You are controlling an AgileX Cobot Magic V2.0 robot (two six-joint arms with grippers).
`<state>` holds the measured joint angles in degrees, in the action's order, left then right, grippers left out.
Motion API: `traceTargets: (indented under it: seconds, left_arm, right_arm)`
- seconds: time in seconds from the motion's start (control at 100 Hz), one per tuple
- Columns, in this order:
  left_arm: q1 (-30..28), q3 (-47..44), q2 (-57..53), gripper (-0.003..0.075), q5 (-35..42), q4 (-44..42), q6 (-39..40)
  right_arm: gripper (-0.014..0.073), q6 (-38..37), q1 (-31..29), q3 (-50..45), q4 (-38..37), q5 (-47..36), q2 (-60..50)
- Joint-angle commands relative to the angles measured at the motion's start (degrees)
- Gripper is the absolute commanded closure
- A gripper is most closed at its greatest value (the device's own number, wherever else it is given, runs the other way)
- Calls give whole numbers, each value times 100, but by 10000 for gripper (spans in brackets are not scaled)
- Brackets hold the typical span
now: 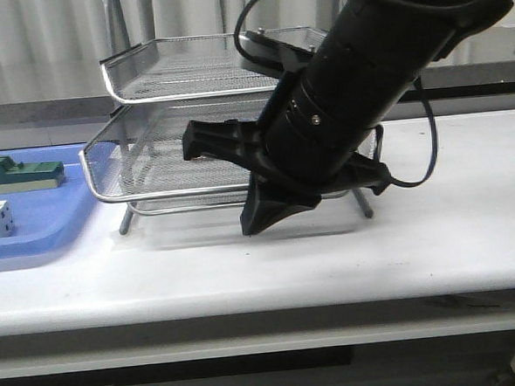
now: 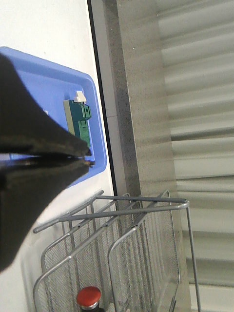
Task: Place button on rack with both arms
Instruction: 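Push the middle tray back into the rack with the right gripper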
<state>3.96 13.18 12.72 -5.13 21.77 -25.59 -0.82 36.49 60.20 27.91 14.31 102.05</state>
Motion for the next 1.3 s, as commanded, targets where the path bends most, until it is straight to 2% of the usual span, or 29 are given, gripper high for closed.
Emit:
traceTargets:
  seconds: [0.0, 0.36, 0.81, 1.04, 1.29]
  left_arm:
    - [-14, 150, 40, 741, 436, 66, 59]
    - [-14, 150, 40, 741, 436, 66, 59]
    - [-14, 150, 40, 741, 436, 66, 59]
    - [-14, 150, 40, 741, 436, 66, 59]
    - [-14, 150, 40, 741, 436, 66, 59]
  right_arm:
    - [661, 82, -54, 358, -177, -337, -102]
    - [661, 82, -473, 1023, -417, -397, 248]
    - [661, 82, -697, 1121, -687, -920, 248]
    - [661, 82, -668, 1121, -687, -244, 209]
    - [660, 82, -668, 1021, -810, 188, -315]
